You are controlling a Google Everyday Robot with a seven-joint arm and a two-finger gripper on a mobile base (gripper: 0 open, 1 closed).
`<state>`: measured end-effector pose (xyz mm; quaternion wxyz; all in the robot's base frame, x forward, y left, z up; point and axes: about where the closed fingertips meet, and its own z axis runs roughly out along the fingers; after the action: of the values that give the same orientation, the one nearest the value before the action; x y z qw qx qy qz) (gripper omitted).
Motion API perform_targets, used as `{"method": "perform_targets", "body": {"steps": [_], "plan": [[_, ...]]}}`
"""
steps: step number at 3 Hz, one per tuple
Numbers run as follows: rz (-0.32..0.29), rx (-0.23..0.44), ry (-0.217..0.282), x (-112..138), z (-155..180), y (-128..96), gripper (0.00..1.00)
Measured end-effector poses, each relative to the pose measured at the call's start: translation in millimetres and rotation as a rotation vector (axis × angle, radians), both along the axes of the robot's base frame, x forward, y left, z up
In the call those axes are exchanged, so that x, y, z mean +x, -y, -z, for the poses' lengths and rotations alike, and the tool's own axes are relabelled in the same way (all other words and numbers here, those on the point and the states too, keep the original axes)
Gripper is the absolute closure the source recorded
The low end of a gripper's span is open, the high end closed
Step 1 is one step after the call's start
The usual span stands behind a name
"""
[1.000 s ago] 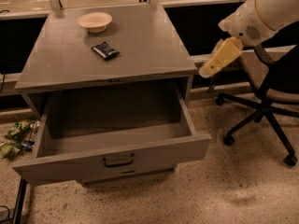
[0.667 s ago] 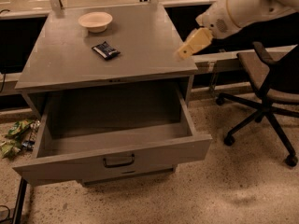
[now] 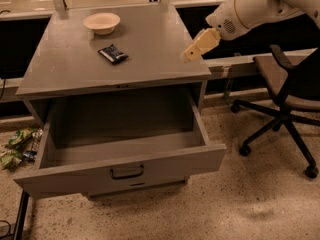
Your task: Place rxbar blueberry into top drawer
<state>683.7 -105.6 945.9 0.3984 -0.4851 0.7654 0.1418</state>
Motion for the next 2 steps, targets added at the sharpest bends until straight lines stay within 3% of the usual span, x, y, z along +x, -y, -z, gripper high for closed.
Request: {"method": "perform_targets", "body": {"steps": [1,2], "plan": [[-0.016,0.074,0.059,29.9,-0.4,-50.8,0.0],[-0.003,0.195,0.08,57.9,13.3,-111.6,0.0]]}}
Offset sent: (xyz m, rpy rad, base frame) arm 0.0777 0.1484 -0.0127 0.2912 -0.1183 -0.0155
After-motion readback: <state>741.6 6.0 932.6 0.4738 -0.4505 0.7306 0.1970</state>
